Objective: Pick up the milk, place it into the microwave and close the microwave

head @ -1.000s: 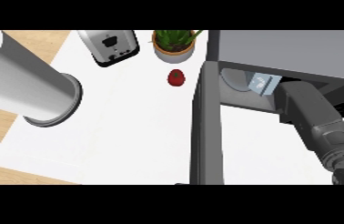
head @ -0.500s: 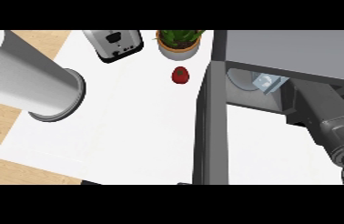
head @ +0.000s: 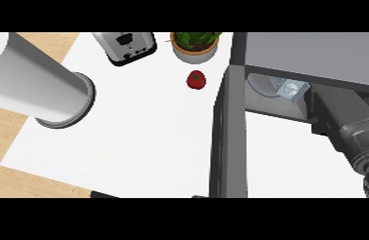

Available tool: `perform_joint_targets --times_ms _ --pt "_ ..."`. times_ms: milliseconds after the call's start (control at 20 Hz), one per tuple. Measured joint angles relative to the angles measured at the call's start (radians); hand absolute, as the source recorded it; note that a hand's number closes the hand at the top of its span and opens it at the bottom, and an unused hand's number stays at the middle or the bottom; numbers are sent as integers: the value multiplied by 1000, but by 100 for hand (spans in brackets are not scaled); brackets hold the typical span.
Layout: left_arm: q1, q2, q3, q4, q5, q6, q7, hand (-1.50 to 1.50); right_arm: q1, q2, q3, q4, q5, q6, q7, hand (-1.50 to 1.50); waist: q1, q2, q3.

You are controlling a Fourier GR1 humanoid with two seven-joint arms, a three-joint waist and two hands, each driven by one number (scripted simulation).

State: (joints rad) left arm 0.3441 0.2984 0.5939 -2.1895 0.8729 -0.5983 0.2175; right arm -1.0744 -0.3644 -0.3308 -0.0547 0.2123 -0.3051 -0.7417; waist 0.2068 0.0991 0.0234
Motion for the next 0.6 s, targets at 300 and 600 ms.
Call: perform_joint_targets --times_ms 300,600 --pt "-26 7 -13 15 -22 -4 2 -150 -24 31 28 13 21 -18 69 -150 3 -3 11" --pt "-44 0 -45 32 -43 -6 8 -150 -48 70 38 8 27 -71 104 -150 -7 -3 18"
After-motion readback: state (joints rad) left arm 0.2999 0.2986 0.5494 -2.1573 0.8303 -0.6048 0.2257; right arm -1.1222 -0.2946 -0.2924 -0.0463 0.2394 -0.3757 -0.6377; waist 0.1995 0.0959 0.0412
